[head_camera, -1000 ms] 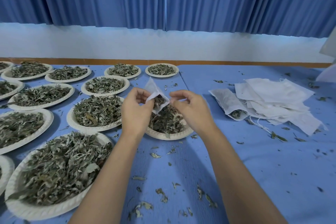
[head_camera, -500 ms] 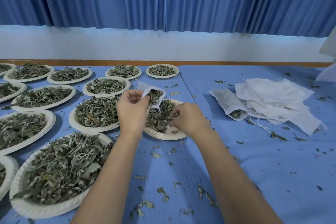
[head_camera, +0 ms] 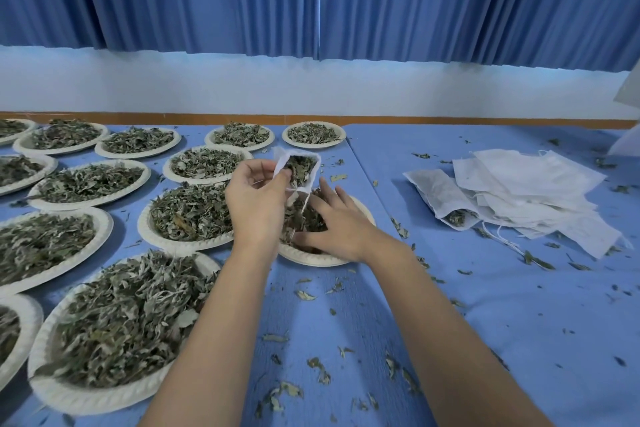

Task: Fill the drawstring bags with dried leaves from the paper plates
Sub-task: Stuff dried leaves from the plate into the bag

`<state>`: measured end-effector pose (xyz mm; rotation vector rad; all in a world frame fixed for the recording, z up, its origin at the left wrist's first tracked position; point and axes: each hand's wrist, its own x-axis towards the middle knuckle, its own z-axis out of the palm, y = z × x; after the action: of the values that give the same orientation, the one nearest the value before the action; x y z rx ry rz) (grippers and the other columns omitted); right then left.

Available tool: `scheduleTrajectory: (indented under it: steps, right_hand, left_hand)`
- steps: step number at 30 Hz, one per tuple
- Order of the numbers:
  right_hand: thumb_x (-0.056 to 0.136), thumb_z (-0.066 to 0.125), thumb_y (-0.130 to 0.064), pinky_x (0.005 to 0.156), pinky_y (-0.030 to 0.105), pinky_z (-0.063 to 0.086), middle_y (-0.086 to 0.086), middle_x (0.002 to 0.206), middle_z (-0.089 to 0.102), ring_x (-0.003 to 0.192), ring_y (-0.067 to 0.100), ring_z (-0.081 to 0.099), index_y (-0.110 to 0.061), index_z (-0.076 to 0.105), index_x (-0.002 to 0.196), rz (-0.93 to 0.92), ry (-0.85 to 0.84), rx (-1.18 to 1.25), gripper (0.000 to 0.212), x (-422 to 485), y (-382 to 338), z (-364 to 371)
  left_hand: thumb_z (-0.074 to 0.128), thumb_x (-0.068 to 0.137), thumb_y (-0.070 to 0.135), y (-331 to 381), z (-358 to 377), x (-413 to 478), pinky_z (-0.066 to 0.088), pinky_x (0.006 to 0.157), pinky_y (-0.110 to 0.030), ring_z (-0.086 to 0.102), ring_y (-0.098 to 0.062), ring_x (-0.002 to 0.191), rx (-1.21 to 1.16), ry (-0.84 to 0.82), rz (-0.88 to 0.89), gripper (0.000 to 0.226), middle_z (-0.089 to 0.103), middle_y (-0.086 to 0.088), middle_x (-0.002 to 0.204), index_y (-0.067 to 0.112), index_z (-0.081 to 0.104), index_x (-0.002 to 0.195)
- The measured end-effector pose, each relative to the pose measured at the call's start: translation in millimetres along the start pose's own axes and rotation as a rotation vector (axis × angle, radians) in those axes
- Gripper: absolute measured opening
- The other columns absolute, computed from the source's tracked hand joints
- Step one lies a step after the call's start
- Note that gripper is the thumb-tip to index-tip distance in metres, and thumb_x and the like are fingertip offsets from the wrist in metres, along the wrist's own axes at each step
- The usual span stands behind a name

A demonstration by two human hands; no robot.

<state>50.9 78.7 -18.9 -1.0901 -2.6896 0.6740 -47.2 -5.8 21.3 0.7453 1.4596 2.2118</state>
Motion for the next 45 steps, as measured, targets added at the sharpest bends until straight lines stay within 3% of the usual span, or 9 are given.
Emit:
scheduleTrajectory:
  steps: [6,9,12,17,21,26,36,40,45]
  right_hand:
    - [0.094,0.05,-0.046,0.118,0.048,0.008,-0.001,0.161,0.0,0.148,0.025,-0.004,-0.035,0.035,0.145,-0.009,0.017,-0.122,0.054,7,-4,1]
    - [0.092,0.05,-0.019,0.108,0.041,0.033,0.004,0.152,0.036,0.137,0.014,0.036,-0.026,0.06,0.126,-0.02,0.301,0.267,0.036,-7,-14,-6]
    - [0.076,0.049,-0.023,0.078,0.023,0.045,-0.004,0.113,0.067,0.085,-0.006,0.059,-0.033,0.073,0.089,0.0,0.312,0.796,0.029,-20,-22,-21]
    - [0.09,0.061,-0.034,0.087,0.033,0.047,-0.006,0.087,0.072,0.089,0.01,0.063,-0.025,0.073,0.081,-0.078,0.235,0.624,0.018,-20,-28,-22]
    - [0.093,0.06,-0.024,0.056,0.012,0.037,-0.024,0.059,0.061,0.059,-0.009,0.055,-0.012,0.074,0.089,-0.075,0.277,0.401,0.019,-17,-16,-12]
    - [0.087,0.067,-0.022,0.092,0.029,0.043,-0.005,0.114,0.068,0.111,0.008,0.055,-0.015,0.076,0.087,-0.082,0.303,0.19,0.012,-13,-5,-1]
    - [0.082,0.069,-0.031,0.095,0.033,0.042,-0.014,0.113,0.057,0.116,0.011,0.049,-0.03,0.066,0.096,-0.076,0.449,0.344,0.015,-12,-8,-5]
    - [0.079,0.059,-0.066,0.116,0.045,0.011,-0.01,0.16,-0.005,0.146,0.017,-0.002,-0.048,0.024,0.144,-0.091,0.075,0.001,0.077,-3,-9,-3]
    - [0.087,0.042,-0.067,0.116,0.048,0.0,-0.006,0.16,-0.01,0.146,0.025,-0.012,-0.049,0.019,0.145,-0.06,-0.085,-0.092,0.066,11,-8,5]
  left_hand:
    - [0.063,0.086,-0.003,-1,1,1,0.055,0.059,-0.019,0.058,0.004,0.05,0.008,-0.004,0.002,0.024,0.055,0.006,0.072,0.017,0.055,0.077]
    - [0.063,0.087,-0.002,0,0,3,0.054,0.059,-0.021,0.057,0.005,0.05,-0.002,0.022,0.002,0.023,0.055,0.007,0.072,0.018,0.054,0.078]
    - [0.062,0.087,-0.003,-1,2,5,0.053,0.057,-0.02,0.057,0.004,0.049,-0.028,0.04,-0.007,0.024,0.055,0.006,0.071,0.018,0.053,0.078]
    - [0.062,0.087,-0.004,5,10,11,0.054,0.06,-0.02,0.059,0.002,0.054,-0.108,0.083,-0.035,0.023,0.054,0.002,0.075,0.015,0.053,0.078]
    - [0.063,0.088,0.002,20,12,29,0.055,0.066,-0.026,0.058,-0.012,0.071,-0.154,0.171,-0.049,0.02,0.056,-0.001,0.081,0.016,0.051,0.079]
    - [0.063,0.088,0.002,45,10,48,0.057,0.072,-0.027,0.061,-0.013,0.078,-0.13,0.203,0.037,0.019,0.058,0.0,0.084,0.016,0.052,0.082]
    - [0.065,0.083,0.002,37,3,46,0.056,0.063,-0.028,0.061,-0.011,0.071,0.118,0.162,0.075,0.024,0.057,0.005,0.075,0.022,0.055,0.075]
    - [0.064,0.083,0.003,26,-1,41,0.055,0.08,-0.049,0.06,-0.021,0.079,0.179,0.132,0.065,0.025,0.058,0.0,0.077,0.024,0.056,0.073]
    - [0.065,0.083,0.005,21,-3,36,0.054,0.08,-0.053,0.06,-0.024,0.082,0.211,0.106,0.067,0.025,0.059,-0.002,0.08,0.025,0.057,0.072]
